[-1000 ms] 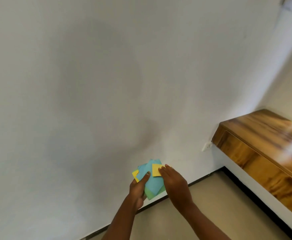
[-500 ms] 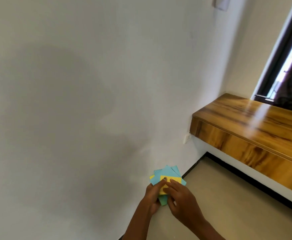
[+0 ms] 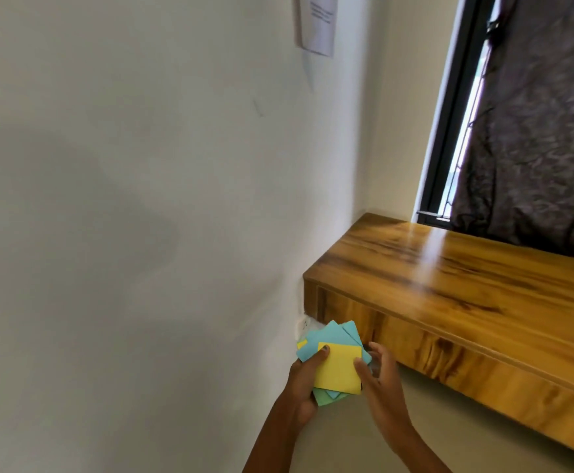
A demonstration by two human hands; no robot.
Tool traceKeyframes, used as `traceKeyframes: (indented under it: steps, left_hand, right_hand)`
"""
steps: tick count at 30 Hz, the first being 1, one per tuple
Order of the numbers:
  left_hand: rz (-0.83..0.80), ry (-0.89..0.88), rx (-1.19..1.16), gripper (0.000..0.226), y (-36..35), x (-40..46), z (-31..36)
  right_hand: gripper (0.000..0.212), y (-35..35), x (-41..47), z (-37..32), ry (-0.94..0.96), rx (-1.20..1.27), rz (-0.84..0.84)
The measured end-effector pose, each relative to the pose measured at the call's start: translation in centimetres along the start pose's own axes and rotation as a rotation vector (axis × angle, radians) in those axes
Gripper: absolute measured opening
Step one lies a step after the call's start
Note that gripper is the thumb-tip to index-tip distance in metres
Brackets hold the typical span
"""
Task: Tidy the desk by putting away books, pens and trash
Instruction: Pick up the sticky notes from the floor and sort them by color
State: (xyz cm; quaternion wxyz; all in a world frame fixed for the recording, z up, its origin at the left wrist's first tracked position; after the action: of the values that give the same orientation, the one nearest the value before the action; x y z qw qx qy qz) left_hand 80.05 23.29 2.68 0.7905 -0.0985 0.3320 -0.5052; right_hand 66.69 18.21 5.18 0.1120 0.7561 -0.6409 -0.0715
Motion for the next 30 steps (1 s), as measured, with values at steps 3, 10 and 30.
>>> traceKeyframes:
  steps: [3,10,30]
  left_hand:
    - [-0.045,0.009,0.033,0.034,-4.7,4.4,1.0]
    - [-0.107,0.012,0.053,0.017,-10.3,12.6,2.1]
    - [-0.431,-0.397,1.318,0.062,-15.4,34.4,5.1]
  right_hand:
    - [0.028,1.4,5.4,0.6,-0.104,0.138,-0.047]
    - [0.036,4.9,14.5,2.6,-0.191,0.082,0.133]
    - [0.059,5.6,29.0,7.9,-0.513,-0.082,0.485]
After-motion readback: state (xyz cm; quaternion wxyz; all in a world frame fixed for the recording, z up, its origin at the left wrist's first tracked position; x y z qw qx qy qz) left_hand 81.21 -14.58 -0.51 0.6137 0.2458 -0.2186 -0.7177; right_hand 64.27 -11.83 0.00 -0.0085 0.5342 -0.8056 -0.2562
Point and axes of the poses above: each hand's wrist, its own x-axis towards the middle knuckle, its own y-axis out of the back of the hand, z = x × y, the point moved 8 cm from there along x, towards the middle knuckle, and after that the axes turned 1 degree about -y, right-handed, at the moved point
